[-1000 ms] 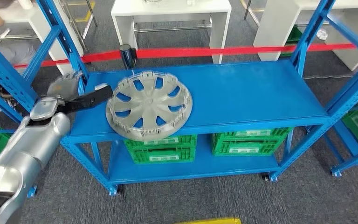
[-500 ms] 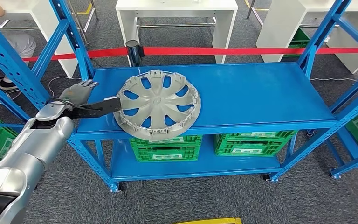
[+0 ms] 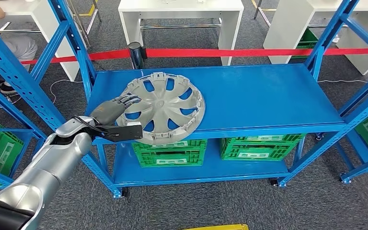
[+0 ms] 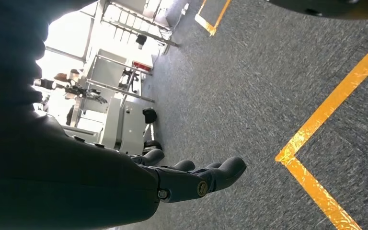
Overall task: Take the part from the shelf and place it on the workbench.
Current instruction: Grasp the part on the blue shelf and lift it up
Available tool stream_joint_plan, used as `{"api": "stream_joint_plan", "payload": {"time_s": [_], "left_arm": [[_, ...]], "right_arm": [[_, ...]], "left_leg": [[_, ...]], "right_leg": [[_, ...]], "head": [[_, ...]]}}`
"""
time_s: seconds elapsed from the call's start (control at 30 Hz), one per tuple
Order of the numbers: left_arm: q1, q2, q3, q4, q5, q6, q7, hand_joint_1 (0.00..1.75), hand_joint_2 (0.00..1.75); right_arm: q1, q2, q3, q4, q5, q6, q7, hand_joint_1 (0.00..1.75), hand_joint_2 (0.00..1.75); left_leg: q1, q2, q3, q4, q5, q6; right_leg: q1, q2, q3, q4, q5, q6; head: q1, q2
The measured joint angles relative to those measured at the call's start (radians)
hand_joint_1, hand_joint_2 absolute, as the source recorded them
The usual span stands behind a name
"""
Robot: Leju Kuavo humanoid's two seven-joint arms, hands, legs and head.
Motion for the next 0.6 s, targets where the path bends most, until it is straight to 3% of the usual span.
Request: {"api": "stream_joint_plan", "payload": {"time_s": [0.17,0.2,0.3,0.33,0.6], "left_arm": [[0.019,0.033,-0.03,-0.049,0.125,-0.002,-0.039,0.0,1.75],[0.025,0.04,-0.038,-0.059,0.145,-0.003,-0.041,0.0,1.31],[0.038,0.06,-0.067,-0.08,0.172,-0.01,-0.027,0.0,1.31],[0.042,0.065,-0.08,-0.084,0.175,-0.012,-0.013,0.0,1.75],[0.086,0.103,-0.241,-0.056,0.143,-0.004,0.106,0.0,1.75]], "right_arm": [[0.003,-0.002,0.0,0.0,0.017,0.0,-0.001,0.0,1.75],[0.003,-0.002,0.0,0.0,0.02,0.0,-0.001,0.0,1.75],[0.003,-0.002,0.0,0.0,0.027,0.0,-0.001,0.0,1.75],[0.003,-0.002,0.0,0.0,0.029,0.0,-0.001,0.0,1.75],[0.001,-0.002,-0.001,0.0,0.044,0.0,-0.013,0.0,1.75]], "left_leg": [[0.0,0.0,0.0,0.0,0.0,0.0],[0.0,0.0,0.0,0.0,0.0,0.0],[0.0,-0.001,0.0,0.0,0.0,0.0],[0.0,-0.001,0.0,0.0,0.0,0.0],[0.0,-0.001,0.0,0.0,0.0,0.0]], "right_leg": [[0.0,0.0,0.0,0.001,-0.001,0.0],[0.0,0.0,0.0,0.001,-0.001,0.0],[0.0,0.0,-0.001,0.001,-0.002,0.0],[0.0,0.0,0.0,0.001,-0.002,0.0],[0.0,0.0,0.0,0.001,-0.002,0.0]], "head": [[0.0,0.0],[0.0,0.0],[0.0,0.0],[0.0,0.0],[0.0,0.0]]}}
